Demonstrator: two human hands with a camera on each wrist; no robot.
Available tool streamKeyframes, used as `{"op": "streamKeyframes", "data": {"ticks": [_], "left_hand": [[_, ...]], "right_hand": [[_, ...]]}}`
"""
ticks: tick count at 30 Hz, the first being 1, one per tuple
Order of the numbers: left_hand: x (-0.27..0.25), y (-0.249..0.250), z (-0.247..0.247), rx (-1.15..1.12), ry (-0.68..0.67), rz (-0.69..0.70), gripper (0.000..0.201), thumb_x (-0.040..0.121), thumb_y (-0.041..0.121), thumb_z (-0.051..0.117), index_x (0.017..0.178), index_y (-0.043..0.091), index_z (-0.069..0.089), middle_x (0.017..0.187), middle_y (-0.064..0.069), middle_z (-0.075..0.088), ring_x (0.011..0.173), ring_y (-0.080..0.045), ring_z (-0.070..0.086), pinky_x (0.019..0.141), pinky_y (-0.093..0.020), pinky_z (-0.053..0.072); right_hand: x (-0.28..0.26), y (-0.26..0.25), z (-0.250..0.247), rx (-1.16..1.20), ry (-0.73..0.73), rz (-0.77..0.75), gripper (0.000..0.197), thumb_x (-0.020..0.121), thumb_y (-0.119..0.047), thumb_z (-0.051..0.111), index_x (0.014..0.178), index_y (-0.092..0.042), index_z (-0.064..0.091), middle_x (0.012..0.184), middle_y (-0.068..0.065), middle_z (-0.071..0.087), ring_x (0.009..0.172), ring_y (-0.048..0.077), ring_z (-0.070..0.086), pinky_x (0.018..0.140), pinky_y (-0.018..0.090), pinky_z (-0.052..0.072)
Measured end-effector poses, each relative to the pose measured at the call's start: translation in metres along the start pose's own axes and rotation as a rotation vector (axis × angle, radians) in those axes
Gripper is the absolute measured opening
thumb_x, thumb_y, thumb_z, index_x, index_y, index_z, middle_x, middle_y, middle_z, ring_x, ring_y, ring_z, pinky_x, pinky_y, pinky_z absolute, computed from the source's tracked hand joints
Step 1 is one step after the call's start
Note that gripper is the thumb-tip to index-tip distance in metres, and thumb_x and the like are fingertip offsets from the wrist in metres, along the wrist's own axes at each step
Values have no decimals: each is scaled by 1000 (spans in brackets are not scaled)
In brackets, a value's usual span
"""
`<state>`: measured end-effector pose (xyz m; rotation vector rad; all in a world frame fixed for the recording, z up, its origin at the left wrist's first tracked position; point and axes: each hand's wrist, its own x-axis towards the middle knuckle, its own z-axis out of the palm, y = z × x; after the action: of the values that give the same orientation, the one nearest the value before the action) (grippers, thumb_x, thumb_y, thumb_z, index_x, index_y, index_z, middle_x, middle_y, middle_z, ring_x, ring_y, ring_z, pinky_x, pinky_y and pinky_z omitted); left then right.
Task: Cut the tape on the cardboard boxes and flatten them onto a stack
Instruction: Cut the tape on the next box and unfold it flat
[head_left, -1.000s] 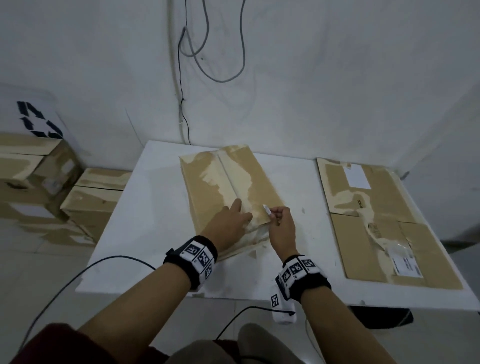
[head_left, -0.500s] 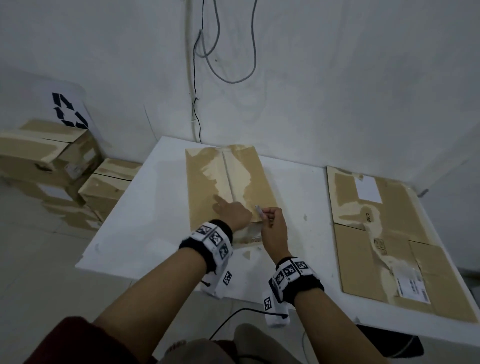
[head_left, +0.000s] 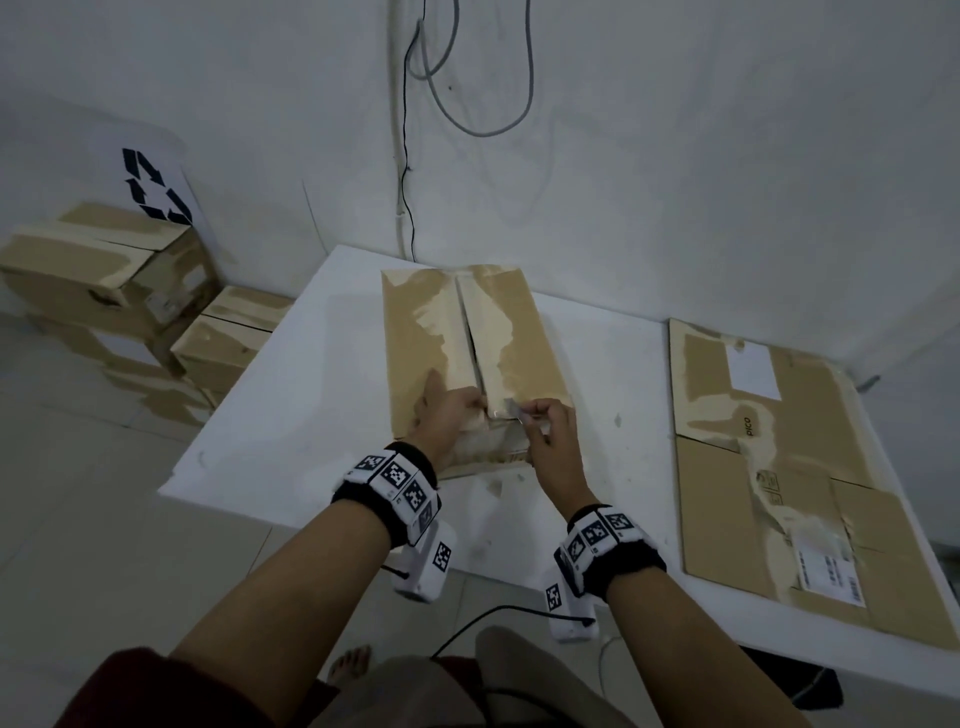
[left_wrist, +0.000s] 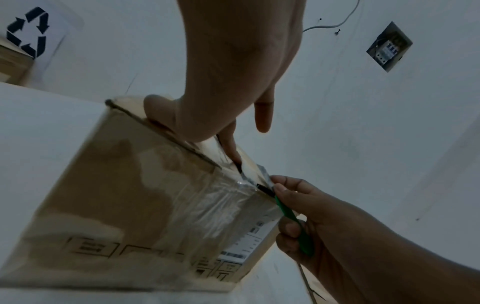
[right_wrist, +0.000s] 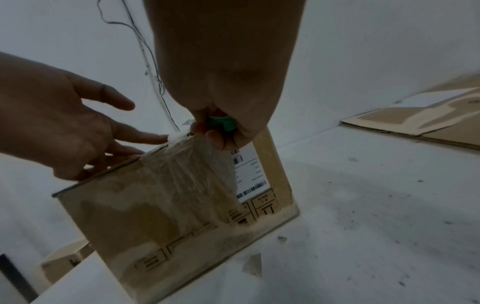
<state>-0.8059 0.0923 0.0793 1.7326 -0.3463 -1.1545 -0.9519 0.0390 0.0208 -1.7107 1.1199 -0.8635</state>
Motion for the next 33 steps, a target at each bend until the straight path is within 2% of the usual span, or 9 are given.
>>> {"op": "streamKeyframes", "data": {"ticks": [2,5,7,13,18,23,27,30,33], "left_hand": [[-1,2,3,-10,4,-14,119,47,38,62,153,31,9,159,-2,10,142,-30,17,113,-52,25],[-2,2,8,-51,-1,-13,118,46,38,62,152,35,9,159,1,7,143,-28,14,112,-54,24],[1,-1,10,-68,14,-18,118,45,41,63,151,40,11,158,5,8,142,-28,14,110,-56,27],[5,-5,10,-75,-13,-9,117,37,49,63,147,42,27,158,17,3,145,-21,6,112,-58,18],[2,-4,9,-88,-10,-2,116,33,46,60,146,41,32,157,16,7,144,-20,10,111,-56,23],[2,-4,6,-79,-27,27,111,41,43,62,147,39,29,158,13,8,144,-21,9,112,-59,19],[2,-5,5,-72,-25,8,120,33,47,61,147,42,26,157,12,10,143,-24,13,110,-58,23],[3,-5,5,-84,-46,9,117,32,48,61,145,43,32,157,16,8,143,-21,11,110,-58,24],[5,-6,5,-90,-73,15,113,32,48,62,143,41,38,156,20,5,144,-18,9,109,-60,25]], "right_hand": [[-2,-3,-3,-20,18,-43,23,92,-48,55,104,-28,57,110,-5,47,89,26,56,78,41,54],[-18,-8,-5,-41,74,-150,11,98,-18,54,108,-19,59,107,-2,51,83,5,54,71,17,46],[-28,-6,-4,-81,39,-193,10,98,-15,55,106,-18,60,103,-3,56,84,2,54,71,11,42],[-32,-4,4,-140,-9,-157,7,98,-14,56,98,-19,60,96,-2,61,89,4,59,76,17,47],[-29,-13,8,-200,-86,-186,5,95,-13,56,91,-16,58,92,-1,61,89,14,57,74,27,47],[-29,-13,10,-234,-40,-144,5,94,-12,57,91,-16,58,95,1,61,89,13,56,74,25,46],[-28,-17,12,-228,-53,-95,5,94,-12,55,92,-15,57,94,1,60,89,15,55,73,24,44],[-26,-22,17,-240,-43,-112,6,94,-9,53,92,-13,57,94,2,58,88,16,53,72,25,44],[-27,-23,19,-239,-10,-110,7,95,-8,52,91,-12,56,92,3,55,82,12,50,66,18,38]]}}
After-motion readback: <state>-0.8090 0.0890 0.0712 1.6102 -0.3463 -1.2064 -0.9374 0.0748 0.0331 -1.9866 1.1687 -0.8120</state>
